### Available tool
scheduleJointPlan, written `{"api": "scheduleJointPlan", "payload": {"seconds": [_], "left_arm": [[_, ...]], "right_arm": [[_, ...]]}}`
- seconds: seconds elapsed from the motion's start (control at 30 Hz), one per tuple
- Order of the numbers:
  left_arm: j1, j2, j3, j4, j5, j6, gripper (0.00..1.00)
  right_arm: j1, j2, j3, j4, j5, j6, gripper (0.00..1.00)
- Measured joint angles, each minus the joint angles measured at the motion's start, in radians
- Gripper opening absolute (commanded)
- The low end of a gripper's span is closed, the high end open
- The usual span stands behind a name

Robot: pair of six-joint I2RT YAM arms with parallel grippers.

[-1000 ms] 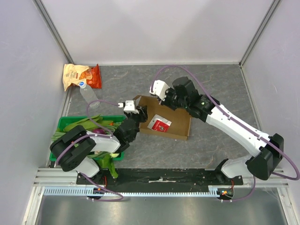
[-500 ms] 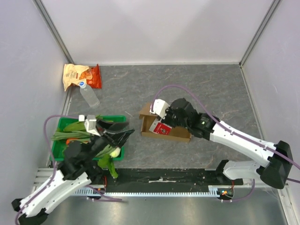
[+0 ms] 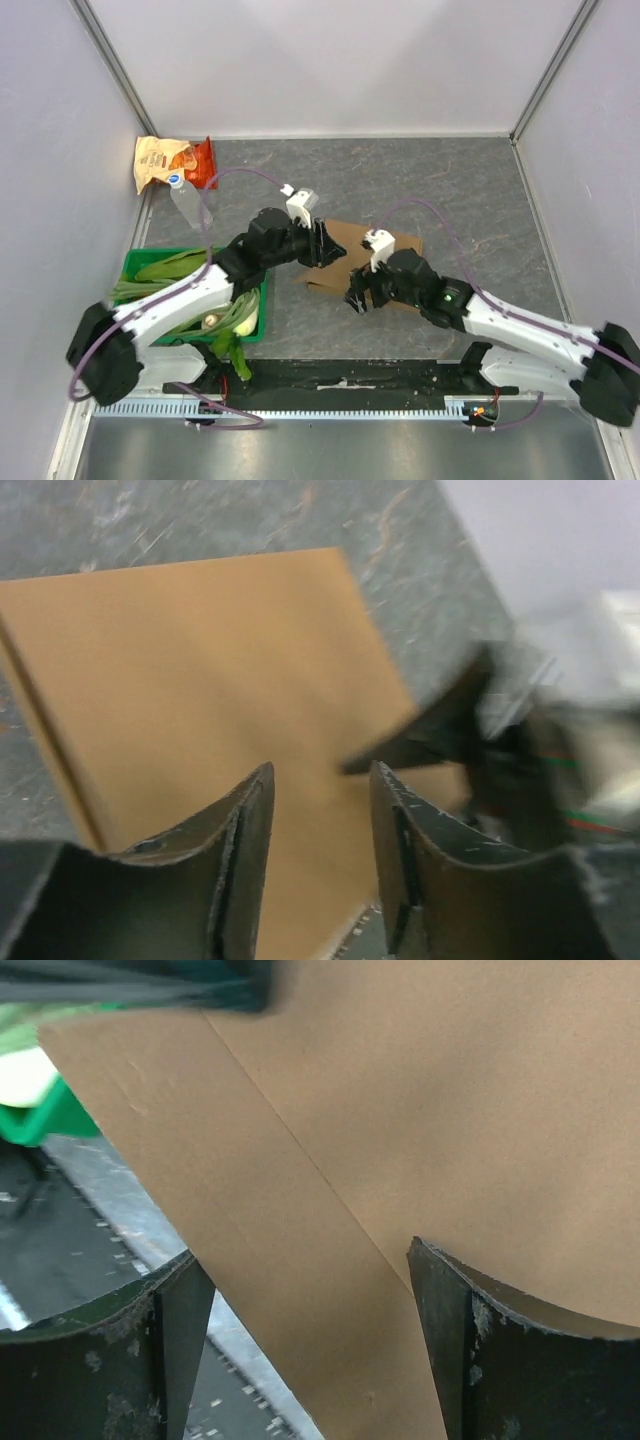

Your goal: Fold the paper box

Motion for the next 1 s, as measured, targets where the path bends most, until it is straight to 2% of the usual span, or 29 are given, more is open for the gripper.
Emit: {"api": "scheduleJointPlan", "payload": {"seconds": [0.17, 0.3, 0.47, 0.53, 0.57, 0.6, 0.63, 0.7, 0.8, 0.9, 1.0], "left_arm": [[0.08, 0.245, -0.082, 0.146, 0.07, -0.021, 0.43], [0.088, 0.245, -0.161, 0.296, 0.124, -0.04, 0.55], [0.088, 0.207, -0.176, 0.293, 0.153, -0.042, 0.58], [0.098, 0.157, -0.179, 0.263, 0.161, -0.043, 0.68], [0.108, 0.121, -0.182, 0.248, 0.168, -0.044, 0.73], [0.123, 0.084, -0.183, 0.229, 0.175, -0.046, 0.81], [0.141, 0.045, -0.183, 0.208, 0.175, -0.047, 0.82], [0.187, -0.025, -0.184, 0.163, 0.172, -0.056, 0.82], [0.27, -0.068, -0.187, 0.13, 0.203, -0.077, 0.71], [0.314, -0.004, -0.187, 0.134, 0.274, -0.093, 0.63], [0.316, 0.093, -0.188, 0.139, 0.348, -0.11, 0.59]], "right_arm": [[-0.006, -0.28, -0.107, -0.053, -0.022, 0.205, 0.91], [-0.023, -0.428, -0.101, -0.15, -0.009, 0.25, 0.92], [-0.04, -0.359, -0.037, -0.23, 0.037, 0.256, 0.92], [-0.053, -0.33, -0.023, -0.25, 0.054, 0.262, 0.94], [-0.063, -0.324, -0.013, -0.277, 0.075, 0.267, 0.98], [-0.079, -0.318, 0.005, -0.319, 0.108, 0.274, 0.98], [-0.098, -0.312, 0.03, -0.37, 0.152, 0.286, 0.98], [-0.144, -0.307, 0.079, -0.457, 0.248, 0.309, 0.98], [-0.24, -0.32, 0.111, -0.524, 0.313, 0.319, 0.98], [-0.36, -0.325, 0.108, -0.555, 0.298, 0.306, 0.98], [-0.485, -0.307, 0.073, -0.539, 0.209, 0.28, 0.98]]}}
